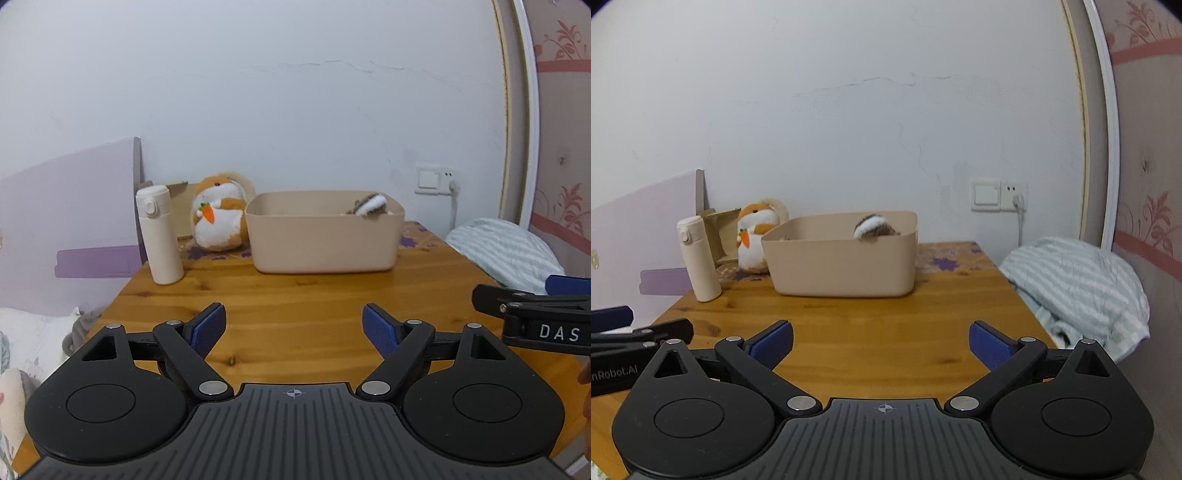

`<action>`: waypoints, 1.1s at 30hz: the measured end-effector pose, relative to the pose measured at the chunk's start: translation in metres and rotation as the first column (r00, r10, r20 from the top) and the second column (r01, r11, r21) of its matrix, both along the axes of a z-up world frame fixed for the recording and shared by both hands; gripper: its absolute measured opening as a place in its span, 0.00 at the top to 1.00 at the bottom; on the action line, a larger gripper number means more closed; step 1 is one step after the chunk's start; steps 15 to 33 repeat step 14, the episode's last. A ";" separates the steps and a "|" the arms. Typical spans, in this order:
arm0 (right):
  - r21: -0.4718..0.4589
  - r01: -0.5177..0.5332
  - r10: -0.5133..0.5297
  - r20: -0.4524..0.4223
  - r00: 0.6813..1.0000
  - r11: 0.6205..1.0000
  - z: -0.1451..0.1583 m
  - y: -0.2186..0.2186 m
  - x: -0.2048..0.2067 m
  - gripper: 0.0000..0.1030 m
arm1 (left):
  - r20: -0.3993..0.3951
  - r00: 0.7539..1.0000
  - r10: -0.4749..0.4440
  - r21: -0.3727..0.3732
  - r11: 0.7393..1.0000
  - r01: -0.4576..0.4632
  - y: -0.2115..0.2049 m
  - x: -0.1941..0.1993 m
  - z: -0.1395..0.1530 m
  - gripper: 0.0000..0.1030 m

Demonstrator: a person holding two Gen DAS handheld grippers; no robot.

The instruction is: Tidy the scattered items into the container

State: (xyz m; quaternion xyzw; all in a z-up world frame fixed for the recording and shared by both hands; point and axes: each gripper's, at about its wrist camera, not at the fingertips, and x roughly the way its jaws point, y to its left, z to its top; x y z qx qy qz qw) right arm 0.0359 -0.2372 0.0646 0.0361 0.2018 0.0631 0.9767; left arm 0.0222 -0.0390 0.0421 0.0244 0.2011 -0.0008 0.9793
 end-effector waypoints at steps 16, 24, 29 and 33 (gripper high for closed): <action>-0.026 -0.014 0.013 -0.033 0.999 1.000 -0.007 0.011 -0.009 0.00 | -0.051 0.999 0.005 -0.030 1.000 -0.006 0.008 -0.004 -0.012 0.19; -0.026 -0.014 0.013 -0.033 0.999 1.000 -0.007 0.011 -0.009 0.00 | -0.051 0.999 0.005 -0.030 1.000 -0.006 0.008 -0.004 -0.012 0.19; -0.026 -0.014 0.013 -0.033 0.999 1.000 -0.007 0.011 -0.009 0.00 | -0.051 0.999 0.005 -0.030 1.000 -0.006 0.008 -0.004 -0.012 0.19; -0.026 -0.014 0.013 -0.033 0.999 1.000 -0.007 0.011 -0.009 0.00 | -0.051 0.999 0.005 -0.030 1.000 -0.006 0.008 -0.004 -0.012 0.19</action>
